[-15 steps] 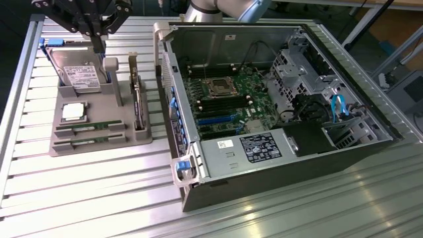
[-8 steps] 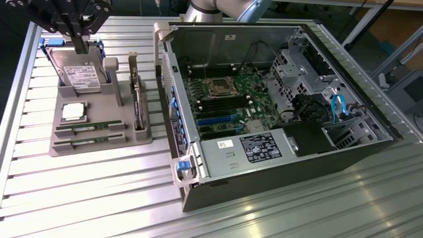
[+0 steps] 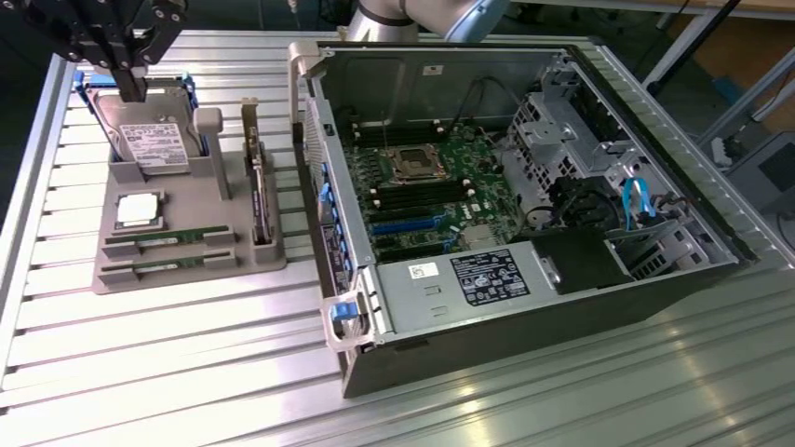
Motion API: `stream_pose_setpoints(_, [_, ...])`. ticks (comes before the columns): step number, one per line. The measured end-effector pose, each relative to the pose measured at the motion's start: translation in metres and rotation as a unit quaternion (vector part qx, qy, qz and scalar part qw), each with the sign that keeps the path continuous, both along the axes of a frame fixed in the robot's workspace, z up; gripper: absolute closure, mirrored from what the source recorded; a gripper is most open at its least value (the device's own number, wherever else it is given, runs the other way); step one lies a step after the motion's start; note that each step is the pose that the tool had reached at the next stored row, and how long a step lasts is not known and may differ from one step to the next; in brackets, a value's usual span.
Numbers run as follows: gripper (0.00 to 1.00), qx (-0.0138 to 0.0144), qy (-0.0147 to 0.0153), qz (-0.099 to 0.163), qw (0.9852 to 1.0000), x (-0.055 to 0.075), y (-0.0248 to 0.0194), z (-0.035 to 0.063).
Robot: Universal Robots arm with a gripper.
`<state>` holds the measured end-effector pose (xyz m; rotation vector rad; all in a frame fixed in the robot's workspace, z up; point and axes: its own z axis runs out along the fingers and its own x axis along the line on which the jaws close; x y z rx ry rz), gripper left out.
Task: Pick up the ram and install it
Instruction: 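Reach for the ram, then pick up the ram and move it above insertion slot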
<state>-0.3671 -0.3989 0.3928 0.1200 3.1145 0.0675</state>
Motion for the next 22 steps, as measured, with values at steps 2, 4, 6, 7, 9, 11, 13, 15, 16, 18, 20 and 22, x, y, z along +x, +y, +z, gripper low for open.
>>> stream_pose_setpoints(2, [0.89,0.0,0.0001,0.0,1.0,-0.005,0.0,-0.0001])
stream_pose_setpoints(4, [0.89,0.0,0.0001,0.0,1.0,-0.005,0.0,-0.0001])
stream_pose_setpoints(6, [0.89,0.0,0.0001,0.0,1.0,-0.005,0.0,0.0])
stream_pose_setpoints(7, [0.89,0.0,0.0001,0.0,1.0,-0.005,0.0,0.0])
stream_pose_setpoints(9, [0.89,0.0,0.0002,0.0,1.0,-0.005,-0.0003,0.0])
stream_pose_setpoints(11, [0.89,0.0,0.0001,0.0,1.0,-0.005,-0.0022,0.0])
stream_pose_setpoints(13, [0.89,0.0,0.0001,0.0,1.0,-0.005,-0.0059,-0.0001])
stream_pose_setpoints(15, [0.89,0.0,0.0001,0.0,1.0,-0.005,-0.0095,0.0])
stream_pose_setpoints(16, [0.89,0.0,0.0001,0.0,1.0,-0.005,-0.0107,0.0])
stream_pose_setpoints(18, [0.89,0.0,0.0001,0.0,1.0,-0.005,-0.0107,0.0])
stream_pose_setpoints(20, [0.89,0.0,0.0001,0.0,1.0,-0.005,-0.0108,0.0])
stream_pose_setpoints(22, [0.89,0.0,0.0001,0.0,1.0,-0.005,-0.0107,-0.0001])
